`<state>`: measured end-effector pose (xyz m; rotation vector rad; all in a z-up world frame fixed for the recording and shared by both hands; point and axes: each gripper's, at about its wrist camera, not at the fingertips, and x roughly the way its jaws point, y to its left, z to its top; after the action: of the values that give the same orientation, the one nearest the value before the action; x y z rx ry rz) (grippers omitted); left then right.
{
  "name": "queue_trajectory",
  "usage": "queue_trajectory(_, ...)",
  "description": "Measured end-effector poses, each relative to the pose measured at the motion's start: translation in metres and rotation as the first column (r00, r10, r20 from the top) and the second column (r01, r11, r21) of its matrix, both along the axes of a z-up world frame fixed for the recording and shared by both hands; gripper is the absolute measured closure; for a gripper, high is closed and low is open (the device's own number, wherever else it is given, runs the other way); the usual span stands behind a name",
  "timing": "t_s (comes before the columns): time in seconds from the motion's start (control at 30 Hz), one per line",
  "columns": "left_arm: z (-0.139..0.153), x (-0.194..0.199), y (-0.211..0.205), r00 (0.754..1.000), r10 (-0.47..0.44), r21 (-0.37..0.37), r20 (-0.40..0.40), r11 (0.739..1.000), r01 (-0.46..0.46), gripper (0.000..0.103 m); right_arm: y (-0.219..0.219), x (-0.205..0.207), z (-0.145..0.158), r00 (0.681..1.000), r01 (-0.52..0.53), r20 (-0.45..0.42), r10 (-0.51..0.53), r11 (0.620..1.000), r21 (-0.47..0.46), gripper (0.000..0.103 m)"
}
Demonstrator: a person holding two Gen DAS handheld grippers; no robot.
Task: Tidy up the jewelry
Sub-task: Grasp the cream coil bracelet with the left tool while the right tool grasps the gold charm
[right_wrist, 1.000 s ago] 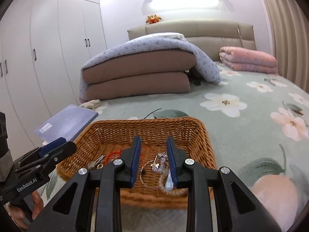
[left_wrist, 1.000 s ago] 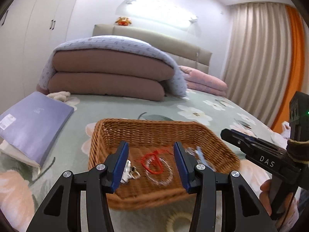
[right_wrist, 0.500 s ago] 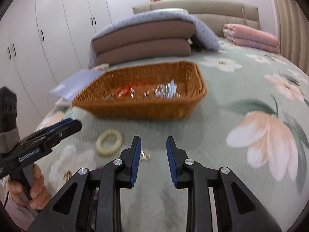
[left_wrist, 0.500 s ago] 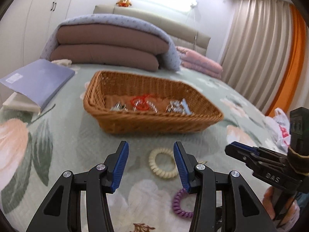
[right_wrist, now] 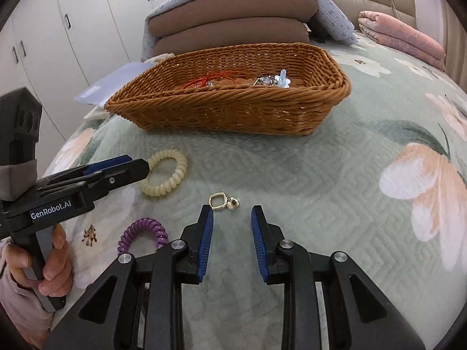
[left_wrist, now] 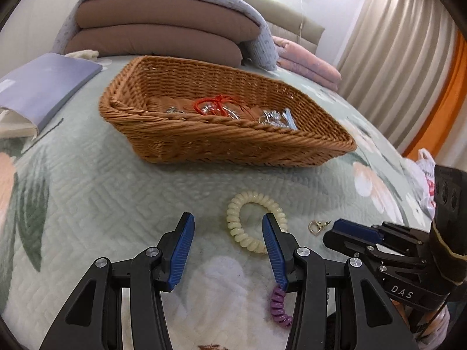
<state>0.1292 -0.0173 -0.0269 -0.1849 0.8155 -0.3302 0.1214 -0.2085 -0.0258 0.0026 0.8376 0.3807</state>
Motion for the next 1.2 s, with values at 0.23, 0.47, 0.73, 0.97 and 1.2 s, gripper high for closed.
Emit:
queue_trajectory(0.23,-0.002,0.008,-0.008,1.000,-0.006,0.038,-0.015,0.999,0.006,0.054,0.007,0.008,-0.002,1.000,-0.009,-0.006,0.009,0.999,-0.032,0.074)
queue_trajectory(0.47,-0.002,0.010,-0.013,1.000,-0.012,0.061,-0.014,0.998,0.012,0.062,0.013,0.013,-0.002,1.000,-0.016,-0.005,0.016,0.999,-0.042,0.074)
queue_trajectory(0.73,-0.002,0.010,-0.019,1.000,-0.015,0.099,-0.010,0.995,0.016,0.062,0.017,0.011,-0.003,1.000,-0.015,0.007,0.016,0.998,-0.060,0.073)
queue_trajectory(0.97,-0.002,0.009,-0.021,1.000,-0.015,0.104,-0.007,0.994,0.015,0.063,0.018,0.009,-0.002,1.000,-0.012,0.018,0.013,0.998,-0.070,0.079)
queue_trajectory(1.2,-0.002,0.009,-0.019,1.000,-0.008,0.103,-0.003,0.995,0.009,0.084,0.017,0.008,-0.002,1.000,-0.002,0.029,0.004,0.998,-0.061,0.089)
